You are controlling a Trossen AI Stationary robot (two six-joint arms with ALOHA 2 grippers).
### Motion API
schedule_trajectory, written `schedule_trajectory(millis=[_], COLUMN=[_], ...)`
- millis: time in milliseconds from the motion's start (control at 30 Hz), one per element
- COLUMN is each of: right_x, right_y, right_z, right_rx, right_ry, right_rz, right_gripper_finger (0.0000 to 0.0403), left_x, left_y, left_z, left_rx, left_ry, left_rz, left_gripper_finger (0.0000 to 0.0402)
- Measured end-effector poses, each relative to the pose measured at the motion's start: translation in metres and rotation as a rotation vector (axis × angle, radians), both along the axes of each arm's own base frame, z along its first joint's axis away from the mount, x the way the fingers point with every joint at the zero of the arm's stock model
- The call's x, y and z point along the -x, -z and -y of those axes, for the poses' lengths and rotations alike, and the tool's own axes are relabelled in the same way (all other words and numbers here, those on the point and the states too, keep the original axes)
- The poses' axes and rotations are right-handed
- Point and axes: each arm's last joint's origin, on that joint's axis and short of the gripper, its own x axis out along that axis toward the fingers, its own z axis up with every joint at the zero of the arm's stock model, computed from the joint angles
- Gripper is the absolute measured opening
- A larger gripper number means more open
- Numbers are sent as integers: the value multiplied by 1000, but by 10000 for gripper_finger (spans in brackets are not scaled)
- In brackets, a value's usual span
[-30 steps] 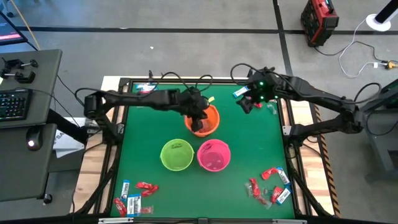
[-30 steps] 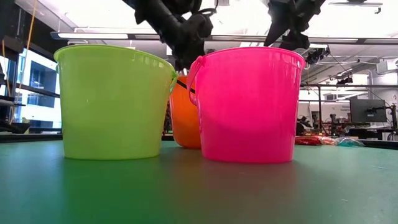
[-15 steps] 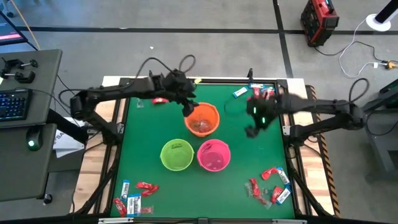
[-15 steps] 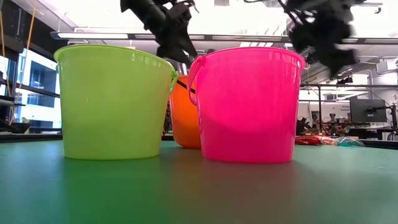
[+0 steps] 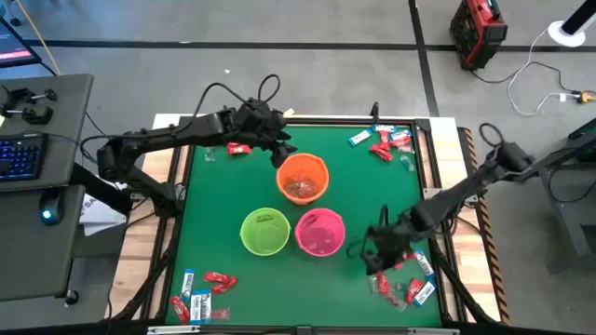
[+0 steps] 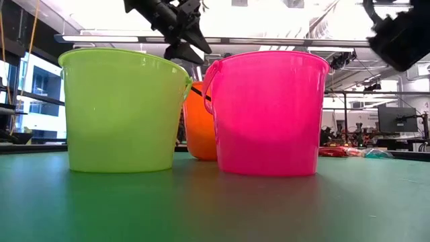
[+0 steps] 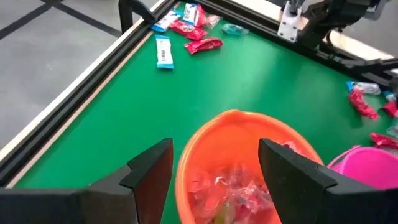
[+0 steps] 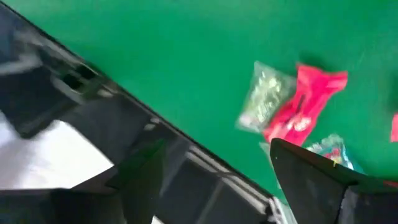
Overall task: Sort candy by brand, put in halloween buckets
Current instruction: Put the green gummy into the orange bucket
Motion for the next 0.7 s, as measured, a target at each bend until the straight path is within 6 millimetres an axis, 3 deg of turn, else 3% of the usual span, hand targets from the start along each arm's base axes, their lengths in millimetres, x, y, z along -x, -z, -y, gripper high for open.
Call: schedule_trajectory(millis=[233, 467, 700], right_x=[-27, -48, -54], right_y=[19, 39, 59], right_z=[-35, -51, -60], right_rx=[102, 225, 296], right_ry=[-79, -153, -184], right_rz=[-122, -250, -360], right_gripper_finger=[281, 278, 238], left_x=[1, 1, 2], left_y=[0, 0, 2], left_z=[-2, -2, -1], left_rx=[-20, -21, -35], left_ry=[10, 11, 28], left_rz=[-6, -8, -32], left_gripper_finger=[227, 227, 227])
